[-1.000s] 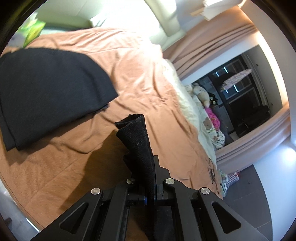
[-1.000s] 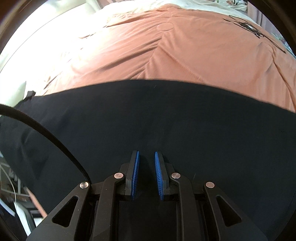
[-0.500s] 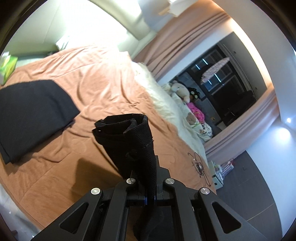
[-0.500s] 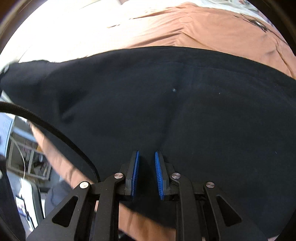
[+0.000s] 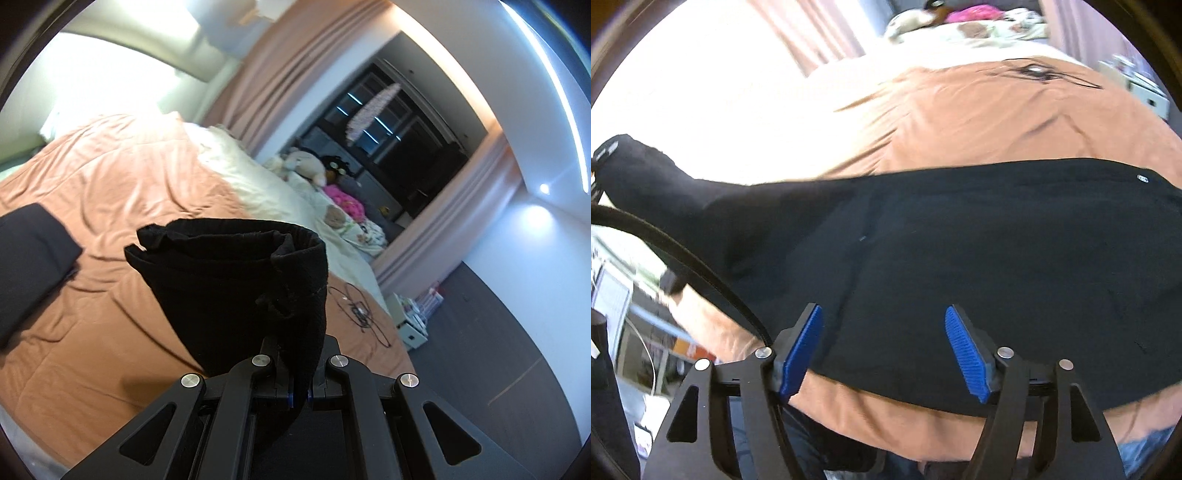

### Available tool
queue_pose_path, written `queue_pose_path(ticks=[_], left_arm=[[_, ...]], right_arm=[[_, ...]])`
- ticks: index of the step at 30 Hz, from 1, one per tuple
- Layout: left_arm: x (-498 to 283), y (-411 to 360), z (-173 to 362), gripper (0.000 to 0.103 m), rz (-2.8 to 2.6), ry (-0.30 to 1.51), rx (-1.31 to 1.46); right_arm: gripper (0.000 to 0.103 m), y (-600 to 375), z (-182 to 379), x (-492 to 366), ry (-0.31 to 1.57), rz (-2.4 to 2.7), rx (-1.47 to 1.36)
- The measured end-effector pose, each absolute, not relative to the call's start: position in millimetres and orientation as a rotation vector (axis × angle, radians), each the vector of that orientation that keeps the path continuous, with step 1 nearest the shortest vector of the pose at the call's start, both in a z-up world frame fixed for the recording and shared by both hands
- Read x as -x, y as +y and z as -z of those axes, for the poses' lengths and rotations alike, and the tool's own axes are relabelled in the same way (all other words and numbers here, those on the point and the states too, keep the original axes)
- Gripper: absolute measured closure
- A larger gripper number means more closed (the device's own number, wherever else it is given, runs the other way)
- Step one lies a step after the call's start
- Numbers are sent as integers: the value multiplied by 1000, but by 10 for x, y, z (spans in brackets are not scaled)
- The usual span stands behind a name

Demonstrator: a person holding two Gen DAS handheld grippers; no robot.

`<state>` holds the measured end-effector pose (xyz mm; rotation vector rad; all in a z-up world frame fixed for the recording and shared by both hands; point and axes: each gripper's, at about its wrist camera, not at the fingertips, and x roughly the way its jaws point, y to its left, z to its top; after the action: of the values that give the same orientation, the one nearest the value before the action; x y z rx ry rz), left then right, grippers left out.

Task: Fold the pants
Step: 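Carry the cuff end over the pants toward the waistband with the left tool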

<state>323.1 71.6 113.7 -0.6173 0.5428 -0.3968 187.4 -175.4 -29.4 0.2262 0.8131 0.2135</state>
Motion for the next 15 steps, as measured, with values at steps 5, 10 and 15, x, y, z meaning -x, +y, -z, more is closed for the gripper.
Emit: queue_pose_path(ticks=[5,10,15], left_arm=[[-3266,338,-1337,99,448,546,578],[-3286,-100,-1556,99,500,549,534],[-3330,-556,-1739,99,548,551,481]], right_arm=[[34,-2129,245,-1617,754,-173,-299],[34,-2515,221,-1323,707,-131,-376],[34,-2743,254,-1088,660,-101,-435]])
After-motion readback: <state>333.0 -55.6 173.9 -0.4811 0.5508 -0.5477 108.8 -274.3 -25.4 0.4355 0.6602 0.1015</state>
